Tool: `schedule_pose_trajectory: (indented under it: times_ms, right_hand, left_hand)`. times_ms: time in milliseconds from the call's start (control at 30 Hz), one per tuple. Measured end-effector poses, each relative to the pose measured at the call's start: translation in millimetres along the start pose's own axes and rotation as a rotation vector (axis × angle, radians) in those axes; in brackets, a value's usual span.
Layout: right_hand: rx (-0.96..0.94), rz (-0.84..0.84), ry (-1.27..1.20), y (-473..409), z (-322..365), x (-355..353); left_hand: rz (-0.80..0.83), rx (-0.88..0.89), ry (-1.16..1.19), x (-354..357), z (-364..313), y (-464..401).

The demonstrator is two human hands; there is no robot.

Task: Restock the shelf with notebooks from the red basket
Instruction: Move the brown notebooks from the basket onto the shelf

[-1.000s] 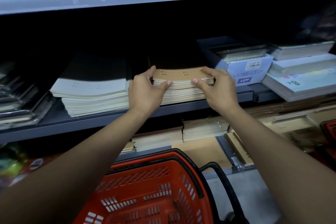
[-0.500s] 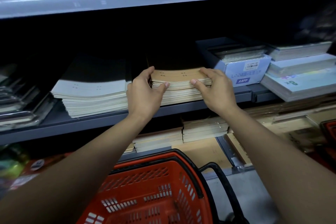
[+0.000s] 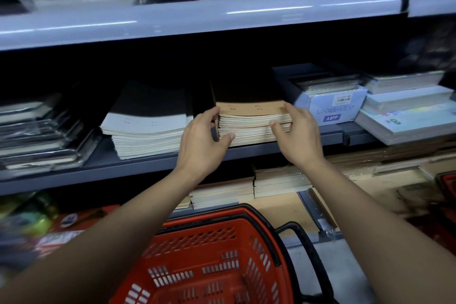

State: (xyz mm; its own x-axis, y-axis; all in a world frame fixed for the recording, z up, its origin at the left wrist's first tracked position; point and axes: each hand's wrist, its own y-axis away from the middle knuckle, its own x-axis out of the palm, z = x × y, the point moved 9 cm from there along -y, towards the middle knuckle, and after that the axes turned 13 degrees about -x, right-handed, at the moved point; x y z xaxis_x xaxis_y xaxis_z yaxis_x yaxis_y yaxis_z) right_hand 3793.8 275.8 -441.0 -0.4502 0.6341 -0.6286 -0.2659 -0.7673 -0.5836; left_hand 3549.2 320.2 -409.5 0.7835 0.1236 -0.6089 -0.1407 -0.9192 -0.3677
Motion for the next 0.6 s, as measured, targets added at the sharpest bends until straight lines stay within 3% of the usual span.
schedule_pose_trajectory:
  times_ms: [267, 600]
  right_hand:
    - [-0.006, -0.014, 0.029, 27.4, 9.8, -12.2]
    - [-0.015, 0.120, 0.058, 74.8, 42.0, -9.4]
  left_hand:
    - [-0.008, -0.005, -0.010, -26.2, 9.6, 25.1]
    - [0.031, -0.082, -0.015, -43.7, 37.4, 62.2]
